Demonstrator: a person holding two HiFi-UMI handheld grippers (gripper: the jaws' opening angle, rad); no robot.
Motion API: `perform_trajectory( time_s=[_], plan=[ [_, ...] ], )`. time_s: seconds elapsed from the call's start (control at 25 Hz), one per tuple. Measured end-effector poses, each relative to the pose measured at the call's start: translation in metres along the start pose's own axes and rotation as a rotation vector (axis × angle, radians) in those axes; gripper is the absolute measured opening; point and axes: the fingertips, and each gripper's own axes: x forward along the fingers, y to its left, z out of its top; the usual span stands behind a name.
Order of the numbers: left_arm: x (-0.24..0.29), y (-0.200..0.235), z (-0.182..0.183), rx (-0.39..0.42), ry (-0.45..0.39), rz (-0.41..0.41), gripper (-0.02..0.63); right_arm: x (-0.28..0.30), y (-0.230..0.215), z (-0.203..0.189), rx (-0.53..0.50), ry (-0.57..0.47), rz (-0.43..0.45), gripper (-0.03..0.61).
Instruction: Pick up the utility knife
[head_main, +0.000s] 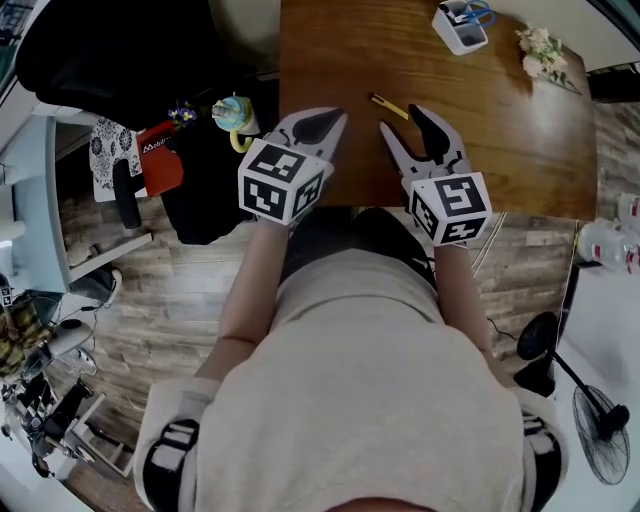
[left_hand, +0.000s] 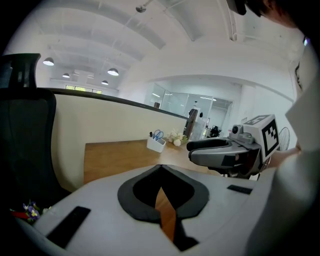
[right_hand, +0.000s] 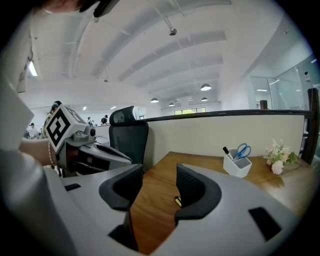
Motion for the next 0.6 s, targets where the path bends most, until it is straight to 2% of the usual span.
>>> perform_trajectory(
  time_s=[0.24, 0.6],
  plan=[
    [0.007, 0.003, -0.009, -0.014, 0.033, -0.036, 0.017, 0.008, -0.003, -0.002, -0.019, 0.039, -0.003, 0.202],
    [0.022, 0.011, -0.028, -0.067, 0.06, -0.059, 0.015, 0.019, -0.006, -0.024, -0.081, 0.145, 0.038, 0.163]
  ],
)
